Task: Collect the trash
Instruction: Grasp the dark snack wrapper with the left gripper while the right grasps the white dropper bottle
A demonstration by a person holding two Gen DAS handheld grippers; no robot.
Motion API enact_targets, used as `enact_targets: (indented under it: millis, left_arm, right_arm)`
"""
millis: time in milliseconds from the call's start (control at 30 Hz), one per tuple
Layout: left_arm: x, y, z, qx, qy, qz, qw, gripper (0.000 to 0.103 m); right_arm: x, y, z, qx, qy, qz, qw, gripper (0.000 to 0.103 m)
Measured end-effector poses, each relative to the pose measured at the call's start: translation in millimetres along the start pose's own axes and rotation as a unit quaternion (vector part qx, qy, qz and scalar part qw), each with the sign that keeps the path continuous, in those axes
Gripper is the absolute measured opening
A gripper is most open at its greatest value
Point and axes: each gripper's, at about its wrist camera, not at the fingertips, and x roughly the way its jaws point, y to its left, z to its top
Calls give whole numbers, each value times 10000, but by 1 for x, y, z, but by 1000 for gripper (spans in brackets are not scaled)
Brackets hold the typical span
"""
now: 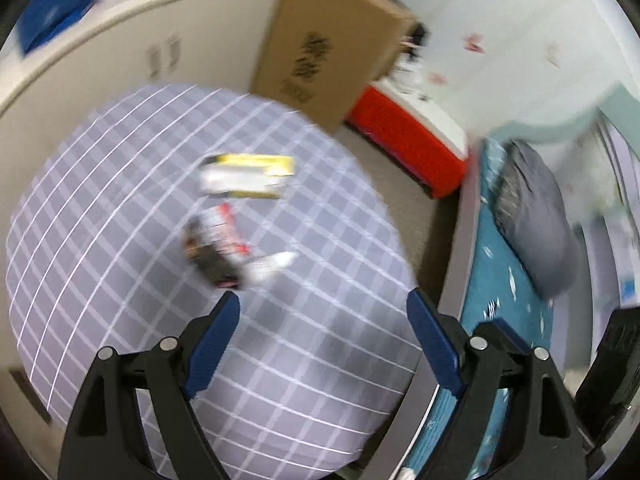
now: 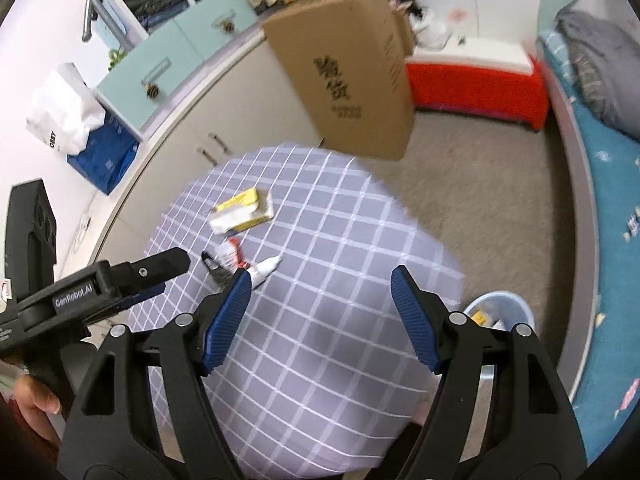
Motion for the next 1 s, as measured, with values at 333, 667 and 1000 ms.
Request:
enact_targets:
  millis: [333, 667, 1000]
  left_arm:
    - [53, 86, 26, -621, 618, 195, 9960, 84]
    - [104, 96, 38, -24, 1380, -205, 9902, 27]
    - [87, 108, 48, 395, 1240, -407, 9907, 0]
  right_arm:
    - [82, 29, -10, 483, 701, -3, 9964, 72]
    - [130, 46, -16, 818, 937, -62, 9922, 72]
    - [165, 64, -13, 947, 1079, 18, 9896, 71]
